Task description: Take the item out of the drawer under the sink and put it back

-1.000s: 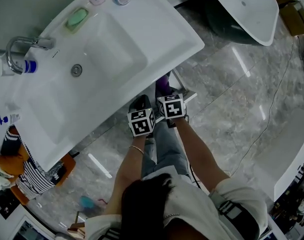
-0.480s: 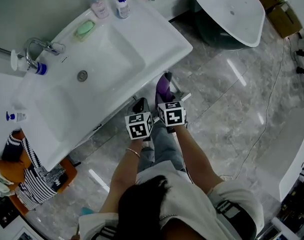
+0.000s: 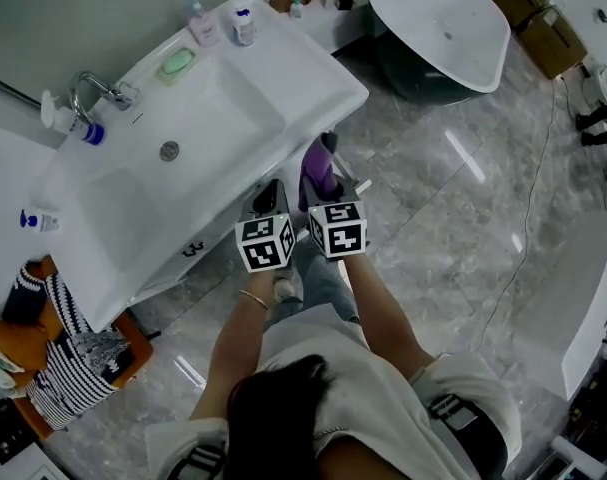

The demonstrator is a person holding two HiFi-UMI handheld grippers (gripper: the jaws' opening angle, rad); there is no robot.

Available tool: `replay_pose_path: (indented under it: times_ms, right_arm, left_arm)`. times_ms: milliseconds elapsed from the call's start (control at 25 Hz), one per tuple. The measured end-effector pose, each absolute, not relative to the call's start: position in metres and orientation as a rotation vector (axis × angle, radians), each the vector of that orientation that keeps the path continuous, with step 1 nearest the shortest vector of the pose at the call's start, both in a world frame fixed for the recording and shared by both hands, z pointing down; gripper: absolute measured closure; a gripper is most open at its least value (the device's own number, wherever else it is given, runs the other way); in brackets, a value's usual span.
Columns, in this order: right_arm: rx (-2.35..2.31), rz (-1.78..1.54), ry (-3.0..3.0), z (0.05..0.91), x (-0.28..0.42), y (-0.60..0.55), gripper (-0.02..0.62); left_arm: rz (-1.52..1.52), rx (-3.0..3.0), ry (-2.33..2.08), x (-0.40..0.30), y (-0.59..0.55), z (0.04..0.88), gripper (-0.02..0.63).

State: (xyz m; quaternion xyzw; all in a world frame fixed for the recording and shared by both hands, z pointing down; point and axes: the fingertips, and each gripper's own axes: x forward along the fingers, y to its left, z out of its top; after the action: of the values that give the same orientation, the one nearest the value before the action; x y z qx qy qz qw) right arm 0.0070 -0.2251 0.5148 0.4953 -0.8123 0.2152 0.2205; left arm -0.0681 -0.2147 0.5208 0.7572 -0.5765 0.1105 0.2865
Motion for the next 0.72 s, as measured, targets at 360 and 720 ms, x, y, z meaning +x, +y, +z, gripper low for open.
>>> replay_pose_path:
  times_ms: [360, 720]
  right_arm:
    - [1.463, 0.393, -2.397, 0.437, -0.005, -0.208, 0.511]
    - [1.499, 0.217, -2.462, 0.395, -0.012, -0.177, 0.509]
  left_arm:
    - [0.144, 2.129, -1.601, -0.074, -0.203, 0.452, 0.601]
    - [0.042, 2.283, -1.640, -0.079, -0.175, 0.398, 0.601]
